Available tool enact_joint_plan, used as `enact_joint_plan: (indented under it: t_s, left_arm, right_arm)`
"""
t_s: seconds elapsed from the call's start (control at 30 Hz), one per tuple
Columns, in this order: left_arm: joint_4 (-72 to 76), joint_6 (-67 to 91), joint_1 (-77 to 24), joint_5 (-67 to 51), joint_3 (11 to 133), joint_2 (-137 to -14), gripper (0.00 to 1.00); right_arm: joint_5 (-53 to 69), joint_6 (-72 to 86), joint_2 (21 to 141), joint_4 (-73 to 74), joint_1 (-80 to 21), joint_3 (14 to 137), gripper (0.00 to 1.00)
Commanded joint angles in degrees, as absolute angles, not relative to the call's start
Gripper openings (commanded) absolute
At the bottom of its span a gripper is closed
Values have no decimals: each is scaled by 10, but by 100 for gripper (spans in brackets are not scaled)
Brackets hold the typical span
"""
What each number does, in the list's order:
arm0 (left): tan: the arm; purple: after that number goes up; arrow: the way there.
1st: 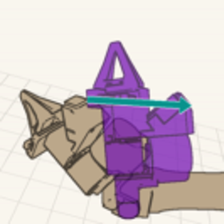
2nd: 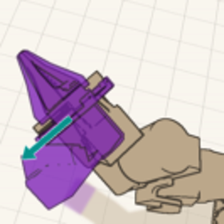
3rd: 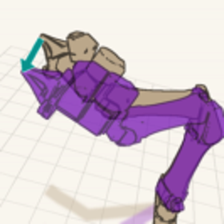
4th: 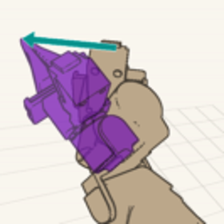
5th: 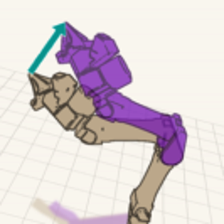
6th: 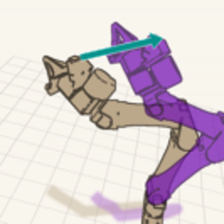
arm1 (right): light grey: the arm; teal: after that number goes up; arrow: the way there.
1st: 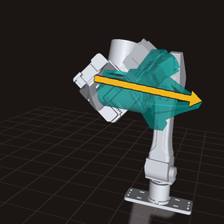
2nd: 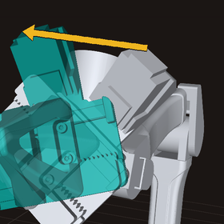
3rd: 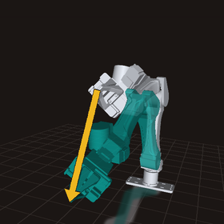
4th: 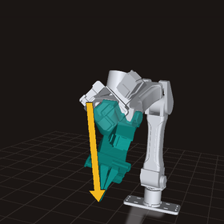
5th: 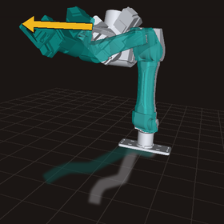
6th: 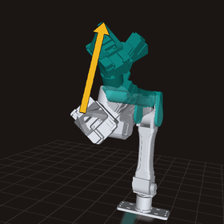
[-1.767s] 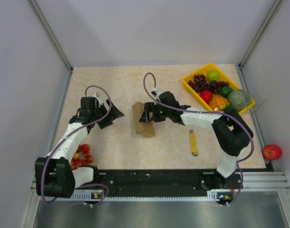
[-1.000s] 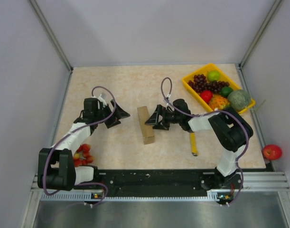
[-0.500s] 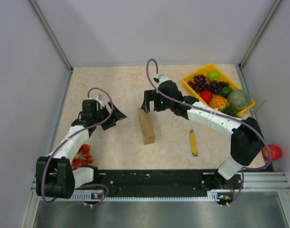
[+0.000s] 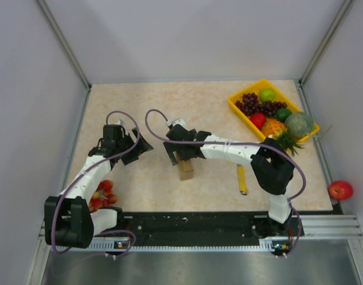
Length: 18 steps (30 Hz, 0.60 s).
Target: Unpack the express box
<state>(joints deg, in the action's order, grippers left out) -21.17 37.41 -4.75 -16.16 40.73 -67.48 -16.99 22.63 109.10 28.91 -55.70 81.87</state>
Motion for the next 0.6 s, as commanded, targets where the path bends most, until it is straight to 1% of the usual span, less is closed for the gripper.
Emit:
enact_joint_plan:
  t_s: [0.0,0.07,0.1,0.17,0.2,0.27,0.3,0.37,0.4,0.43,0.47,0.5,0.57]
  left_arm:
    - [-210,360,-48,-145,416,-669,89]
    - [-209,359,-48,-145,417,-669,89]
    - [-207,359,-48,-148,417,-669,89]
    - [-197,346,-48,-168,417,-669,89]
    - [-186,342,-48,-189,418,-667,89]
    - [-178,333,-49,-202,414,-658,89]
    - [-174,330,-48,-206,412,-657,89]
    - [-173,326,-48,-204,410,-651,89]
    - [-175,327,-48,-202,410,-652,89]
    - [-176,330,-48,-200,409,-653,89]
    - [-176,332,-48,-200,410,-656,89]
    - [-176,336,-48,-200,410,-656,89]
    - [-174,345,-48,-198,408,-660,89]
  right_arm:
    - [-194,239,1098,303,-554,846,92]
    - [-177,240,1098,302,-552,844,79]
    - [-155,239,1095,298,-551,842,70]
    - [-128,242,1088,288,-544,832,62]
    - [-94,248,1081,281,-539,828,56]
    - [-41,257,1071,248,-518,807,50]
    - [27,272,1068,233,-509,798,47]
    - [88,296,1060,185,-488,772,45]
    - [151,321,1058,162,-468,761,44]
    - [178,336,1054,137,-460,739,44]
    - [205,351,1054,84,-452,728,43]
    - [248,378,1055,62,-440,719,43]
    - [269,395,1067,34,-437,715,44]
